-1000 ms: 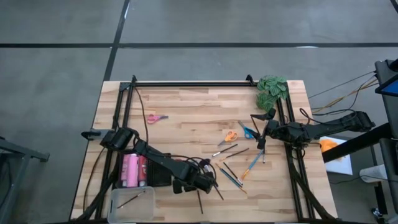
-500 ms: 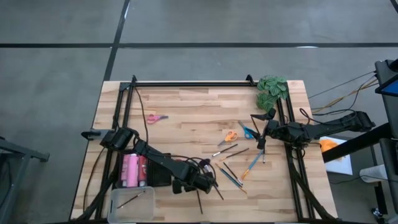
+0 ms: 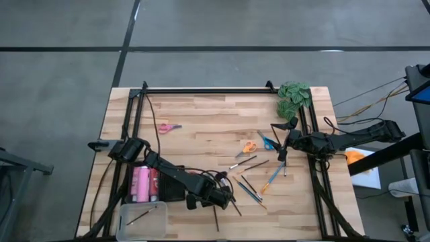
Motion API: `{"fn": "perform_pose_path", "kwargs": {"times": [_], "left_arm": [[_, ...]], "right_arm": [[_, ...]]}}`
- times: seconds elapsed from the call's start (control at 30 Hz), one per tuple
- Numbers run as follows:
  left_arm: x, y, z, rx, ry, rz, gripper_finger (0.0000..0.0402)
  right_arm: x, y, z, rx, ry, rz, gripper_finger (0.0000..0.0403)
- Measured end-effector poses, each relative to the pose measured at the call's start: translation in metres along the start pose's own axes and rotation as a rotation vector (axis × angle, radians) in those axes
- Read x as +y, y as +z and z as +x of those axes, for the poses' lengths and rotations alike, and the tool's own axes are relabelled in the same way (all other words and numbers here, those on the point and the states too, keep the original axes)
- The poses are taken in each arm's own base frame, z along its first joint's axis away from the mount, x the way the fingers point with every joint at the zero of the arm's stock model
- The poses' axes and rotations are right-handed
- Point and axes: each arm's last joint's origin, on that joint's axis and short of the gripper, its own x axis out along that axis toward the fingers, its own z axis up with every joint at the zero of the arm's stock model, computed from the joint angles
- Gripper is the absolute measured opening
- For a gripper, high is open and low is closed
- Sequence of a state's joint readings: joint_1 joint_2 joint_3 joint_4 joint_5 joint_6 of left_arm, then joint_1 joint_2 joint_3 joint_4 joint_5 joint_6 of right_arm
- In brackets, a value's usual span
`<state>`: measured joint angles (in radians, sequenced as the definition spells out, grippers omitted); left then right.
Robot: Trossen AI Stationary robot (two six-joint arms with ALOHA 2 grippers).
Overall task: Pick & Place Paint Supplies
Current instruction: Put the silver paint brush into the transparent bin
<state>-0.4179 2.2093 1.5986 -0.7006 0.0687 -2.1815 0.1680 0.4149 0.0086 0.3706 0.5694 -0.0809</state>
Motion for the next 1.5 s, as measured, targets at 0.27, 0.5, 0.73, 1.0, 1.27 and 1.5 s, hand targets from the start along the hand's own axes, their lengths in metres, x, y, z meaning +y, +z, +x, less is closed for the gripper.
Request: {"fn": "perform_pose_path", "kwargs": {"times": [0.27, 0.5, 0.73, 1.0, 1.27, 1.5], "left_arm": [[0.000, 0.000, 0.000, -0.001, 0.000, 0.000, 0.0005], [0.000, 0.000, 0.000, 0.002, 0.001, 0.011, 0.0005], [0.000, 0.000, -0.007, 0.008, -0.002, 0.034, 0.0005], [0.000, 0.000, -0.010, 0.012, -0.006, 0.034, 0.0005], [0.000, -0.001, -0.011, 0.021, -0.009, 0.038, 0.0005], [-0.001, -0.002, -0.014, 0.033, -0.010, 0.039, 0.0005]], "right_arm": [[0.000, 0.000, 0.000, 0.000, -0.001, 0.001, 0.0329], [0.000, 0.000, 0.000, 0.000, 0.000, 0.000, 0.0329], [0.000, 0.000, 0.000, 0.000, -0.001, 0.000, 0.0329], [0.000, 0.000, 0.000, 0.000, -0.001, 0.001, 0.0329], [0.000, 0.000, 0.000, 0.000, 0.000, 0.001, 0.0329], [0.000, 0.000, 0.000, 0.000, 0.000, -0.001, 0.0329]]}}
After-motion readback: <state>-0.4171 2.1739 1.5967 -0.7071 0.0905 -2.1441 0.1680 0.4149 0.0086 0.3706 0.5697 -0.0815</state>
